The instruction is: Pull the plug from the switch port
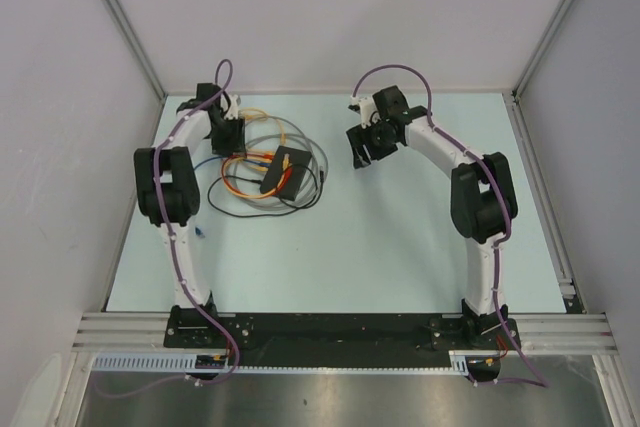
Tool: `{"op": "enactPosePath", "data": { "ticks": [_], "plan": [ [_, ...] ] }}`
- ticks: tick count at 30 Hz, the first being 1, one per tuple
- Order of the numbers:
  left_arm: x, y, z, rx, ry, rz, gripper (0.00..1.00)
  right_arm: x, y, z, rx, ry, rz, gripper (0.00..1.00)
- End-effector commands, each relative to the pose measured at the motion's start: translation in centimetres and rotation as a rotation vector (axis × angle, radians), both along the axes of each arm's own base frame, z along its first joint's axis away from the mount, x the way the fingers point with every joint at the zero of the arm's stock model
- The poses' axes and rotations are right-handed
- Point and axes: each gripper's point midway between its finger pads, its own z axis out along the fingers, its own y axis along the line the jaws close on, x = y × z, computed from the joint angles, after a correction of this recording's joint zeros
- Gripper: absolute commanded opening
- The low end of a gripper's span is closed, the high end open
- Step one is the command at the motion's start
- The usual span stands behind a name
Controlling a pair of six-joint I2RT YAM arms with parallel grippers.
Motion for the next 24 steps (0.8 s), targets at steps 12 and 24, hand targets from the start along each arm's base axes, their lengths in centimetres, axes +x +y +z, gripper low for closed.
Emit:
{"op": "enactPosePath", "data": {
  "ticks": [12,24],
  "plan": [
    [-6.5,-12.6,0.6,-0.289,0.116,-0.193,0.45,-0.6,-1.0,2.6,-0.030,-0.088,0.003,0.70],
    [-9.5,-15.4,2.3,-0.271,0.147,-0.336,0.51,-1.1,-2.7,3.3,-0.051,-0.102,-0.003,0.70]
  ]
}}
